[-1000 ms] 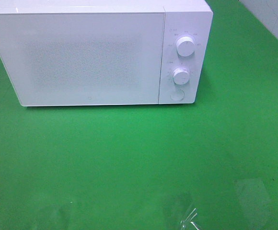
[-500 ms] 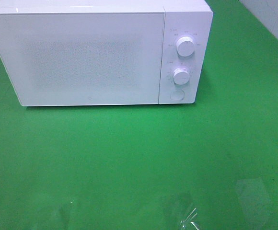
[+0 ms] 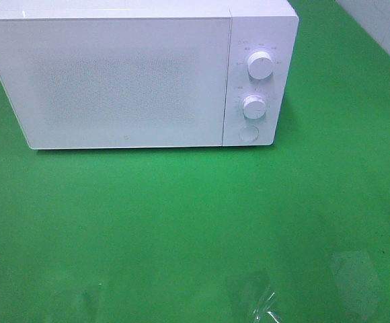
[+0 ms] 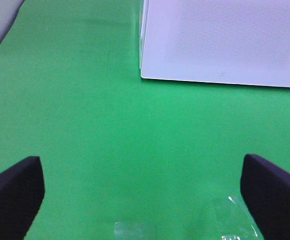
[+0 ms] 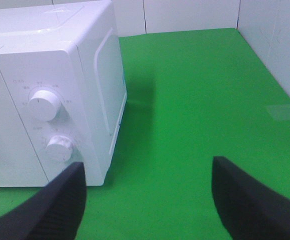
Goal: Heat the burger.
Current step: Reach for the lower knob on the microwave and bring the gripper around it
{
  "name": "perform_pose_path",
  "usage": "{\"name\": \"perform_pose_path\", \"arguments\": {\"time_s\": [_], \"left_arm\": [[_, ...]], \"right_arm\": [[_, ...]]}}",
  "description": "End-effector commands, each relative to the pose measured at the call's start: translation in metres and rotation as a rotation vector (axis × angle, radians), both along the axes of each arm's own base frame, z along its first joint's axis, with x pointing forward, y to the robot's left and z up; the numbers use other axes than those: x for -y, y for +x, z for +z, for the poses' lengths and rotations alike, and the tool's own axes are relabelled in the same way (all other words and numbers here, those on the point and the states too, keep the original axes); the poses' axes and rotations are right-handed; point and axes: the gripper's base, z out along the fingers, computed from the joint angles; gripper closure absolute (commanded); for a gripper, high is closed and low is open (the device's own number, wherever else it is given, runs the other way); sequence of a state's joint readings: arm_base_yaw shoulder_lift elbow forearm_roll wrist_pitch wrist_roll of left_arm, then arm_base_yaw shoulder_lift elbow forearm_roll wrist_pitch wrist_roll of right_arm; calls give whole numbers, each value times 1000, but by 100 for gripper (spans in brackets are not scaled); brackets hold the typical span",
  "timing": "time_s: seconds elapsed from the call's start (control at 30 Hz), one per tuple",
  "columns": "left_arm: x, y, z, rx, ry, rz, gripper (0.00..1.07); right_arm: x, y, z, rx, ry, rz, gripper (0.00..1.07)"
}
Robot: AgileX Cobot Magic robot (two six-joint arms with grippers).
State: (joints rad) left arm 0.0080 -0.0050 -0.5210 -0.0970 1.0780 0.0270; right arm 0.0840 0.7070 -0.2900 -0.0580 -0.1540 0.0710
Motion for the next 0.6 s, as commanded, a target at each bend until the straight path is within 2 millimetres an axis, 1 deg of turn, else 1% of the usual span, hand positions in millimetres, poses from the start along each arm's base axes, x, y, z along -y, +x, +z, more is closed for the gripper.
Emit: {"name": "perform_pose_path", "arguments": {"time_s": [0.03, 0.07, 0.1, 0.13, 0.17, 0.23, 0.33, 0.37, 0.4, 0.47, 0.5, 0.53, 0.57, 0.6], "left_arm": [[0, -2, 0, 24, -2, 1, 7], [0, -2, 0, 24, -2, 1, 7], [0, -2, 0, 24, -2, 1, 7], [0, -2, 0, 24, -2, 1, 7], [0, -2, 0, 24, -2, 1, 7], [0, -2, 0, 24, -2, 1, 7], [0, -2, 0, 24, -2, 1, 7], [0, -2, 0, 24, -2, 1, 7], [0, -2, 0, 24, -2, 1, 7], [0, -2, 0, 24, -2, 1, 7], [0, -2, 0, 24, -2, 1, 7], [0, -2, 0, 24, -2, 1, 7], [0, -2, 0, 24, -2, 1, 7], [0, -2, 0, 24, -2, 1, 7]], "right_arm": [[-1, 11, 0, 56, 17, 4, 37], [-2, 19, -3, 66, 20, 7, 37], [-2, 19, -3, 66, 20, 7, 37], [-3, 28, -4, 99, 25, 12, 37], [-3, 28, -4, 99, 25, 12, 37], [-5, 42, -5, 189, 35, 22, 37], [-6, 44, -6, 201, 31, 24, 37], [-6, 51, -11, 207, 9, 20, 37], [-6, 51, -11, 207, 9, 20, 37], [-2, 64, -26, 179, -26, -30, 37], [-2, 64, -26, 179, -26, -30, 37], [-4, 68, -32, 168, -32, -54, 37], [-4, 68, -32, 168, -32, -54, 37], [-10, 72, -37, 169, -57, -62, 37]]}}
